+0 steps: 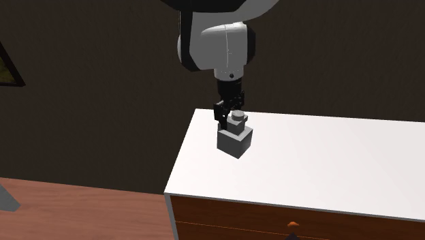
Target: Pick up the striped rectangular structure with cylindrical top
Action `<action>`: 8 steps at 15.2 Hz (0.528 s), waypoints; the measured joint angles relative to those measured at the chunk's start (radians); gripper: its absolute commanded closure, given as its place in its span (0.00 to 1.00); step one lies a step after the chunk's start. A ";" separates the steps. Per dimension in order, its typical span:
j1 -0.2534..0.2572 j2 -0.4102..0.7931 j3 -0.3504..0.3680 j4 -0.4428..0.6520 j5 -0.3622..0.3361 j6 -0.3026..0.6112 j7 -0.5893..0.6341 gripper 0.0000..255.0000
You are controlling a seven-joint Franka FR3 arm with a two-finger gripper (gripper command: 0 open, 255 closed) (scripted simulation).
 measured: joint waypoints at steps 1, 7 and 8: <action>0.000 0.000 0.000 0.000 0.000 0.000 0.000 1.00; 0.003 -0.018 -0.005 0.012 -0.008 -0.031 0.003 1.00; 0.004 -0.025 -0.007 0.015 -0.011 -0.041 0.005 1.00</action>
